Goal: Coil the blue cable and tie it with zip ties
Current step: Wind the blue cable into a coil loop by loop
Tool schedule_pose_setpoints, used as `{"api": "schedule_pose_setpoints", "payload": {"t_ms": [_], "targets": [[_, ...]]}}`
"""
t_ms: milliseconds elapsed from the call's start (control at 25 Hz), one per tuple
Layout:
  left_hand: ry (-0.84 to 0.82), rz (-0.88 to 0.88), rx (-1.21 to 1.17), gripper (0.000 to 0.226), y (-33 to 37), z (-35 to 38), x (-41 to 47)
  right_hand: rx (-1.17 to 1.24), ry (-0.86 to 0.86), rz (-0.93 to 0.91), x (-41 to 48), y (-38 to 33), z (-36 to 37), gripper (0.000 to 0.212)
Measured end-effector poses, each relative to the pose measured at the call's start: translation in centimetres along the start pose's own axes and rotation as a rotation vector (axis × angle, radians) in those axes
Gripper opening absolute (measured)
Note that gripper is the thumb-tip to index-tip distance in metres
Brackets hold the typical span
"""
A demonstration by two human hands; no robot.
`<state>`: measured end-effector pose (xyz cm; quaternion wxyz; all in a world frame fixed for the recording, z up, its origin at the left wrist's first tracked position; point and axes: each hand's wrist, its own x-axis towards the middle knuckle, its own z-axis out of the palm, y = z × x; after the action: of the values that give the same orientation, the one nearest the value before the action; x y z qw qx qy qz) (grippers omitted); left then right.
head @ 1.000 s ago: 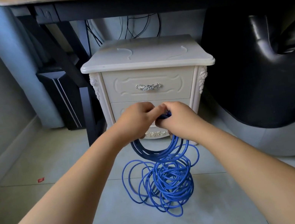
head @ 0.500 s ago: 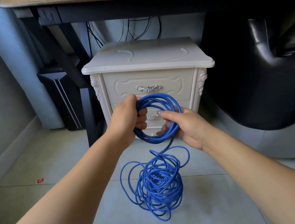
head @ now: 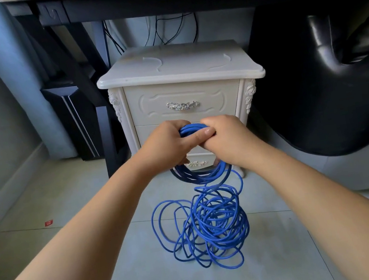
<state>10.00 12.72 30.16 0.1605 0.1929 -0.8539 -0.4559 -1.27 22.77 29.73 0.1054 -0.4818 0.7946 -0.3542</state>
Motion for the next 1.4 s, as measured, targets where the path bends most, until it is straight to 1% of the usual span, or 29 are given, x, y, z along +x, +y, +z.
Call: {"api": "schedule_pose_setpoints", "payload": {"t_ms": [40, 120, 160, 240, 280, 360, 400, 440, 520, 560, 640, 680, 720, 760, 840, 880, 920, 960, 1000, 1040, 1080, 1120, 1160, 1200, 1280, 1360, 1400], "targets": [[0.012, 0.009, -0.059, 0.022, 0.0, 0.0, 0.1, 0.037, 0.021, -0.003, 0.0, 0.1, -0.1, 0.008], [0.058, 0.021, -0.154, 0.020, 0.2, 0.1, 0.3, 0.225, 0.053, 0.026, 0.1, 0.1, -0.5, 0.001], [0.087, 0.023, -0.224, 0.020, 0.3, 0.1, 0.4, 0.355, 0.039, 0.053, 0.1, 0.2, -0.8, 0.005], [0.158, -0.010, -0.400, 0.024, 0.4, 0.0, 0.6, 0.598, -0.075, 0.138, -0.1, 0.9, -1.1, 0.010], [0.199, -0.038, -0.482, 0.028, 0.4, -0.2, 0.7, 0.625, -0.151, 0.187, -0.3, 1.4, -1.1, 0.010], [0.276, -0.091, -0.606, 0.035, 0.3, -0.8, 0.8, 0.565, -0.296, 0.238, -0.7, 2.5, -0.6, 0.012], [0.302, -0.110, -0.657, 0.037, 0.3, -0.9, 0.8, 0.562, -0.323, 0.248, -0.9, 2.6, -0.1, 0.015], [0.320, -0.126, -0.707, 0.038, 0.2, -0.9, 0.8, 0.603, -0.304, 0.250, -0.9, 2.7, 0.3, 0.017], [0.336, -0.144, -0.778, 0.040, 0.2, -0.5, 0.7, 0.779, -0.237, 0.256, -0.6, 2.3, 0.9, 0.020], [0.335, -0.146, -0.786, 0.040, 0.2, -0.2, 0.6, 0.846, -0.205, 0.267, -0.4, 2.0, 1.1, 0.018], [0.319, -0.139, -0.765, 0.040, 0.2, 0.4, 0.6, 0.791, -0.070, 0.274, 0.0, 1.6, 1.7, 0.013], [0.304, -0.123, -0.760, 0.039, 0.3, 0.7, 0.5, 0.781, -0.001, 0.278, 0.2, 1.5, 2.0, 0.017], [0.293, -0.105, -0.761, 0.038, 0.5, 1.0, 0.4, 0.821, 0.058, 0.286, 0.3, 1.2, 2.2, 0.021], [0.288, -0.089, -0.733, 0.038, 0.7, 1.2, 0.3, 0.895, 0.105, 0.303, 0.5, 0.9, 2.2, 0.024], [0.329, -0.064, -0.515, 0.041, 0.8, 1.2, 0.1, 1.030, 0.187, 0.305, 0.8, 0.3, 1.8, 0.027], [0.336, -0.061, -0.412, 0.043, 0.8, 0.9, 0.0, 1.057, 0.213, 0.299, 1.0, 0.1, 1.3, 0.028], [0.307, -0.064, -0.376, 0.043, 0.7, 0.5, -0.1, 1.052, 0.221, 0.288, 1.0, 0.1, 0.9, 0.029], [0.240, -0.070, -0.414, 0.037, 0.6, 0.1, -0.2, 1.002, 0.217, 0.270, 1.2, 0.2, 0.4, 0.029], [0.153, -0.074, -0.497, 0.027, 0.4, -0.2, -0.3, 0.908, 0.205, 0.249, 1.2, 0.4, 0.0, 0.029], [0.070, -0.070, -0.582, 0.015, 0.3, -0.4, -0.3, 0.774, 0.191, 0.227, 1.2, 0.6, -0.3, 0.027], [0.017, -0.065, -0.630, 0.009, 0.2, -0.5, -0.3, 0.616, 0.177, 0.201, 1.1, 0.8, -0.4, 0.025], [0.002, -0.064, -0.624, 0.013, 0.1, -0.4, -0.2, 0.440, 0.164, 0.170, 1.0, 0.9, -0.5, 0.022], [0.013, -0.068, -0.577, 0.019, 0.1, -0.2, -0.1, 0.269, 0.142, 0.131, 0.9, 0.8, -0.5, 0.019], [0.042, -0.062, -0.480, 0.023, 0.0, 0.1, 0.0, 0.116, 0.111, 0.091, 0.8, 0.6, -0.5, 0.018], [0.069, -0.035, -0.204, 0.034, 0.2, 0.3, -0.1, -0.088, 0.073, 0.028, 0.5, 0.1, -0.4, 0.023], [0.071, -0.018, 0.003, 0.039, 0.3, 0.1, -0.2, -0.148, 0.079, -0.003, 0.3, -0.2, -0.6, 0.027], [0.079, 0.000, 0.037, 0.038, 0.3, 0.0, -0.2, -0.127, 0.084, -0.004, 0.2, -0.4, -0.7, 0.023]]}}
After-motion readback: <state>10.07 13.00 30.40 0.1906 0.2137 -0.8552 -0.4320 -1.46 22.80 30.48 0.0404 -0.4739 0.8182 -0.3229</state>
